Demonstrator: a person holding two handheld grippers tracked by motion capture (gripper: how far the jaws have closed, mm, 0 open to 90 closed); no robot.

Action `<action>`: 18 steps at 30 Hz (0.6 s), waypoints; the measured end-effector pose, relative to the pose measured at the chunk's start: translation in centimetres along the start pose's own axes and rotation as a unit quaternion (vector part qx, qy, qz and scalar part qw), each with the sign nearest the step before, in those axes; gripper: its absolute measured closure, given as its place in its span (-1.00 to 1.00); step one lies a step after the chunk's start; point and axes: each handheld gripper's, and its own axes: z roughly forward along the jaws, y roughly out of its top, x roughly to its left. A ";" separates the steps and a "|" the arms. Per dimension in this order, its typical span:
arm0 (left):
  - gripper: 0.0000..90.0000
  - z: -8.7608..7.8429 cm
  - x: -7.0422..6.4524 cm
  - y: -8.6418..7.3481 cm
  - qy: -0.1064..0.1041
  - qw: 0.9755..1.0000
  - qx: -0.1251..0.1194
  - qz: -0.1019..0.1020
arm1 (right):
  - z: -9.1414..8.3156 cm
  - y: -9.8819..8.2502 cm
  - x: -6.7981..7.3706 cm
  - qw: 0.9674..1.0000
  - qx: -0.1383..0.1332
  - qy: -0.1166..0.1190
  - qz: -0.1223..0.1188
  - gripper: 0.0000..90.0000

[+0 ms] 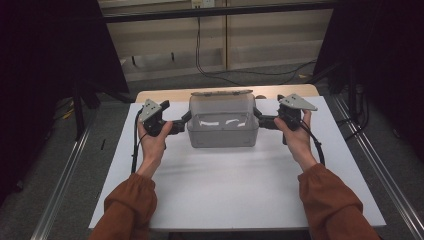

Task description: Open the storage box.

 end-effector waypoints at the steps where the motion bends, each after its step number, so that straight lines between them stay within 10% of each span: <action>1: -0.95 -0.2 -0.1 -0.1 -0.003 1.000 0.001 0.002 | -0.3 -0.1 0.1 1.000 0.000 -0.002 0.000 -0.99; 18: -0.93 -6.0 -1.7 -3.6 0.034 0.999 0.007 -0.004 | -6.0 -3.3 1.4 0.999 -0.018 -0.040 -0.018 -0.99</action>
